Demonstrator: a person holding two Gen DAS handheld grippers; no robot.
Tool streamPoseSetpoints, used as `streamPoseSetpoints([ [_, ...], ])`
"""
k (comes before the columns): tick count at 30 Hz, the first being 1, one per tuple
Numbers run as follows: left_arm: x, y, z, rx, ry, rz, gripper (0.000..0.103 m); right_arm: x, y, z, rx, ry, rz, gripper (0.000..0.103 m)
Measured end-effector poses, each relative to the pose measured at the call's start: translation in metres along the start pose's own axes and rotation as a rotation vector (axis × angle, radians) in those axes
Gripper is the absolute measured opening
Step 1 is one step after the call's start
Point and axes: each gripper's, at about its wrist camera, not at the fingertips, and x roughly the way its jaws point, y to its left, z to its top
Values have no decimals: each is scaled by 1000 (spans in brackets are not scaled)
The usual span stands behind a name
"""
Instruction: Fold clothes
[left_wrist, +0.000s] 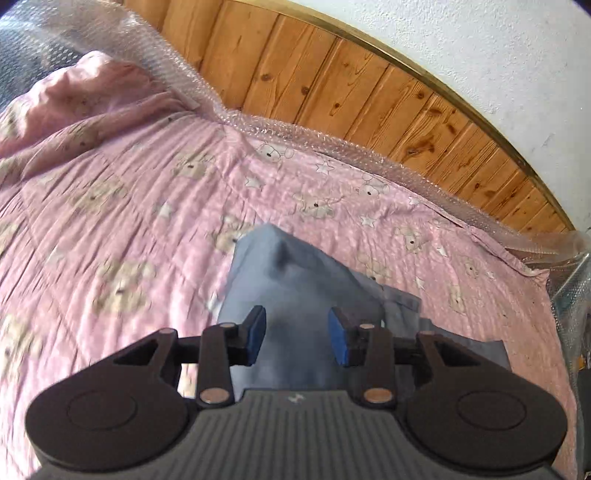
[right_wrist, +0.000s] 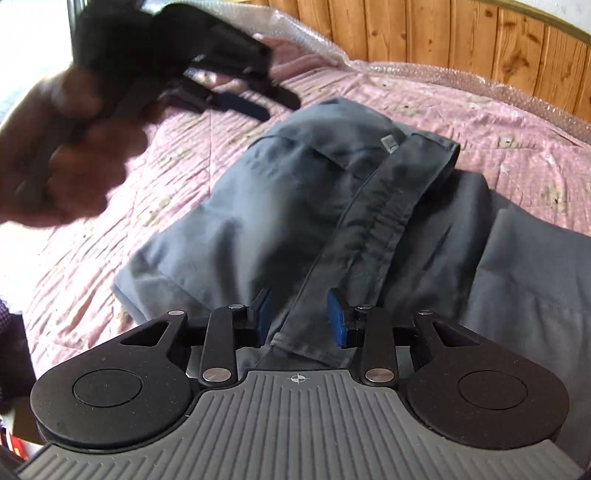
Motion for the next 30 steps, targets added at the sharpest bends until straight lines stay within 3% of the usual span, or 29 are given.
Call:
streamPoseSetpoints([
  [4,56,25,-1,58,108,93,35,13,5,-24,5,70,-70,35],
  [5,62,29,-3,84,116,135,27,15,4,-31,19,55,-77,36],
  [6,60,28,-3,105,100,140,27,14,4,-35,33,31,-81,36],
  [8,47,28,-2,80,110,120,24,14,3,-34,66,33,-97,36],
  [11,-3,30,-5,52,40,-27,30,1,4,-27,136,-1,-123,36],
  [13,-26,33,-22,53,58,-98,33,-11,4,-26,183,-52,-143,36],
  [15,-17,34,-43,91,117,-86,35,-2,0,-35,233,-20,-163,36],
  [17,0,35,-59,142,181,-51,29,8,-5,-51,279,-41,-162,39],
  [20,1,33,-51,132,204,-57,30,3,-18,-48,333,-17,-144,44],
  [22,-9,33,-39,71,198,-82,32,-24,-31,-42,361,-66,-178,46],
  [25,-34,17,-32,31,149,-110,51,-76,-70,-44,450,-190,-331,78],
  [26,-41,6,-32,34,141,-125,59,-91,-89,-48,499,-218,-390,94],
  [28,-46,-23,-34,44,155,-170,64,-102,-131,-64,609,-219,-456,97],
  [30,-39,-60,-42,55,201,-236,76,-96,-172,-84,722,-162,-463,95],
])
